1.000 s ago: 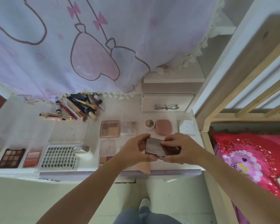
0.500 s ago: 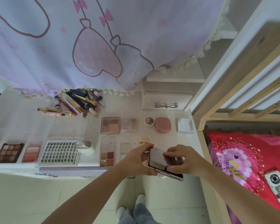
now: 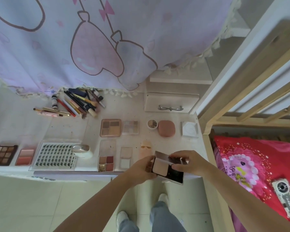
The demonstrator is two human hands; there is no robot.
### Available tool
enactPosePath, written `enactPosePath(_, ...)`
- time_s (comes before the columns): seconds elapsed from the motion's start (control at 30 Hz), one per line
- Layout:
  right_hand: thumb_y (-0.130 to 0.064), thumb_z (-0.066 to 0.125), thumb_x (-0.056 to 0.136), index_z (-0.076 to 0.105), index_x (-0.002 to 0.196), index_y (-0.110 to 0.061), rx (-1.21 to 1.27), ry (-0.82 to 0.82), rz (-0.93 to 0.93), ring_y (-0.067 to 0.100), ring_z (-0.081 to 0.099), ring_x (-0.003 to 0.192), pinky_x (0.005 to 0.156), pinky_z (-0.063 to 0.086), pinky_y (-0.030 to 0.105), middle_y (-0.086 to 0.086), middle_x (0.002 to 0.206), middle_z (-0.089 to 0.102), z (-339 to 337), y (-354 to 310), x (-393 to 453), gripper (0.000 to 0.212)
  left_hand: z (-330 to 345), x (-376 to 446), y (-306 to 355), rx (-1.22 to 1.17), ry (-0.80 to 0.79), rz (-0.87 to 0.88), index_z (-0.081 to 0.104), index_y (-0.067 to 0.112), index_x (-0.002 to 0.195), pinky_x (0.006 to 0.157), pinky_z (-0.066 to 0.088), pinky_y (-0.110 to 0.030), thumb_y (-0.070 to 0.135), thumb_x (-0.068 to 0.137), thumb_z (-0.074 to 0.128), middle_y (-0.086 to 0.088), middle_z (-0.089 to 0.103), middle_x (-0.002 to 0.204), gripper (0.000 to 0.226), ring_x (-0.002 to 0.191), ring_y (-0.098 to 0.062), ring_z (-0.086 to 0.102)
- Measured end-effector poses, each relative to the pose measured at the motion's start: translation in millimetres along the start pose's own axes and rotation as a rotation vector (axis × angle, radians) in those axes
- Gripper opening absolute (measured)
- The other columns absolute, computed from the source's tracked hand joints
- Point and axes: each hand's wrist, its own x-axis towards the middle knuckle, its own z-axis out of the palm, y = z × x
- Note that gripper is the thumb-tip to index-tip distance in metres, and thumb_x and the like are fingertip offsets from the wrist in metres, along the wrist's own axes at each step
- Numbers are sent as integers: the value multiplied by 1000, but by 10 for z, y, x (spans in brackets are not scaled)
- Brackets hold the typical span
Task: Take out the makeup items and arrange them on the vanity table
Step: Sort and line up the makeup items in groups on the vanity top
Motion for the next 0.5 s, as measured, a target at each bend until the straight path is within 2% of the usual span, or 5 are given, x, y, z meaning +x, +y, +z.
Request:
enactPosePath(0.1, -23, 62, 84, 61, 115, -18, 15, -58, -4, -11, 51, 81, 71, 37, -4, -19, 95, 56, -135, 128, 200, 32, 86, 153, 45, 56, 109, -15, 41, 13, 130, 93, 45, -26, -3, 79, 61, -8, 57, 112, 57, 104, -19, 54)
enactPosePath(0.17, -24, 57, 87, 63, 112, -20, 53, -97, 6, -8, 53, 83, 72, 41, 0, -16, 95, 58, -242, 201, 354, 26, 156, 270, 92, 79, 195, -44, 41, 11, 131, 94, 45, -29, -4, 78, 60, -14, 57, 116, 58, 106, -23, 55)
enactPosePath(0.37, -38, 52, 88, 60, 79, -46, 76, -162, -33, 3, 54, 83, 76, 38, 20, -11, 90, 66, -402, 395, 722, 15, 351, 622, 121, 311, 351, -215, 41, 10, 131, 88, 42, -26, 3, 79, 60, -16, 57, 117, 55, 107, -28, 54)
enactPosePath(0.43, -40, 50, 89, 64, 83, -39, 45, -203, -40, 8, 54, 83, 72, 38, 18, -6, 88, 67, -404, 461, 809, 16, 415, 692, 111, 387, 373, -285, 43, 9, 127, 91, 42, -28, 5, 81, 58, -14, 56, 119, 49, 110, -28, 52)
enactPosePath(0.5, -39, 47, 91, 68, 91, -13, 15, -237, -58, 10, 51, 76, 65, 35, 20, 14, 85, 65, -403, 507, 883, 33, 471, 734, 97, 450, 391, -332, 46, 8, 125, 92, 40, -28, 6, 82, 56, -13, 56, 121, 44, 113, -27, 51)
